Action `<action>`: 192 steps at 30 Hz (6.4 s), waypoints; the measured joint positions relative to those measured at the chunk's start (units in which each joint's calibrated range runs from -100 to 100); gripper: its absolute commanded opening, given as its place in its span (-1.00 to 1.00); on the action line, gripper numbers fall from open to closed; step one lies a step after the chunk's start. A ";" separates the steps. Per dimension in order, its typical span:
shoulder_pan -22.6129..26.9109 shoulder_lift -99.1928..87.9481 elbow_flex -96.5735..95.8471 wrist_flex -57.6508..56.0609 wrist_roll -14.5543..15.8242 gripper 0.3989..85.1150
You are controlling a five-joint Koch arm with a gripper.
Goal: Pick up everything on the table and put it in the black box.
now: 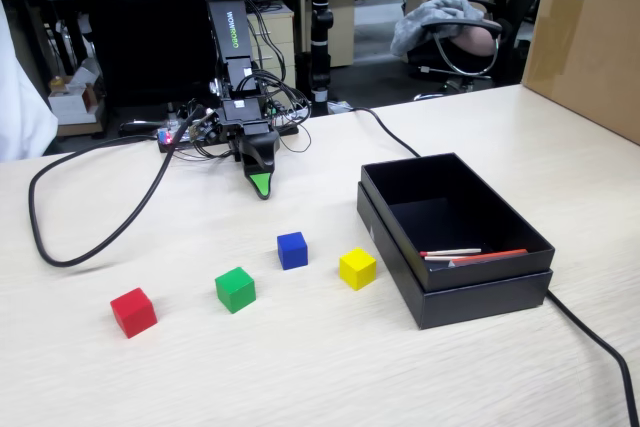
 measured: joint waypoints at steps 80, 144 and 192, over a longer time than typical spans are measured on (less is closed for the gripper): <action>-15.68 125.83 136.92 -65.51 -7.67 -0.79; 17.48 100.19 129.90 -72.24 11.43 -0.13; -7.28 124.27 134.64 -72.32 -4.54 -0.03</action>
